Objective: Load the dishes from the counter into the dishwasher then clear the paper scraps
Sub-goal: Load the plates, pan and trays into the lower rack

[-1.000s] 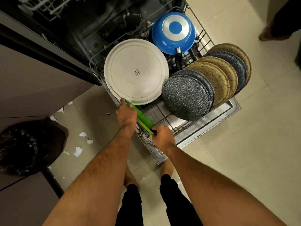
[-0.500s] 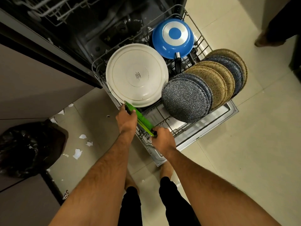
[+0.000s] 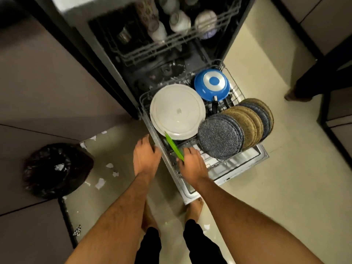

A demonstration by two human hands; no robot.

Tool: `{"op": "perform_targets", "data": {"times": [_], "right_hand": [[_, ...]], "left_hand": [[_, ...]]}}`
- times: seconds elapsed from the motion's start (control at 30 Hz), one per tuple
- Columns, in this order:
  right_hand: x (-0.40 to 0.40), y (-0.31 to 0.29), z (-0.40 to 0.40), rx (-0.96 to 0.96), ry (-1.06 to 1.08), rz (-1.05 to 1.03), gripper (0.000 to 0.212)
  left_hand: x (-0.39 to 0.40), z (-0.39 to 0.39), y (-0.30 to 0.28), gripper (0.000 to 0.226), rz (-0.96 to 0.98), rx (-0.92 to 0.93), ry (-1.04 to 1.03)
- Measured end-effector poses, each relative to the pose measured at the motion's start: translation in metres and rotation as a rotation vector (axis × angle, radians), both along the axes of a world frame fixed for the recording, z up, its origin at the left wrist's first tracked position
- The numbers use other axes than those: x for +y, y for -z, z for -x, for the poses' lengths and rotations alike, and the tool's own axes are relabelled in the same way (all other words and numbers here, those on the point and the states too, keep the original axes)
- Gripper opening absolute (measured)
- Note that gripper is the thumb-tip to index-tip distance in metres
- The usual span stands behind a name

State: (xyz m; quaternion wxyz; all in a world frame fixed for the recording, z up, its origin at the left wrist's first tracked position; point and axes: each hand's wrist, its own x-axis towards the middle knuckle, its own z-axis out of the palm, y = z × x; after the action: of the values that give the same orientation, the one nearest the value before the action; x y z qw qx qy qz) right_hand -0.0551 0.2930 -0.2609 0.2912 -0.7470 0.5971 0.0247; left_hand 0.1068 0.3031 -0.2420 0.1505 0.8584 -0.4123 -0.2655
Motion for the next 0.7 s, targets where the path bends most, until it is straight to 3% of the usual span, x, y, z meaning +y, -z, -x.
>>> {"op": "perform_targets", "data": {"times": [0.33, 0.7], "right_hand": [[-0.013, -0.172, -0.119, -0.013, -0.279, 0.346, 0.057], [0.004, -0.364, -0.330, -0.093, -0.521, 0.692, 0.065]], "left_hand": [[0.057, -0.108, -0.148, 0.070, 0.118, -0.377, 0.091], [0.111, -0.309, -0.355, 0.069, 0.380, -0.583, -0.109]]}}
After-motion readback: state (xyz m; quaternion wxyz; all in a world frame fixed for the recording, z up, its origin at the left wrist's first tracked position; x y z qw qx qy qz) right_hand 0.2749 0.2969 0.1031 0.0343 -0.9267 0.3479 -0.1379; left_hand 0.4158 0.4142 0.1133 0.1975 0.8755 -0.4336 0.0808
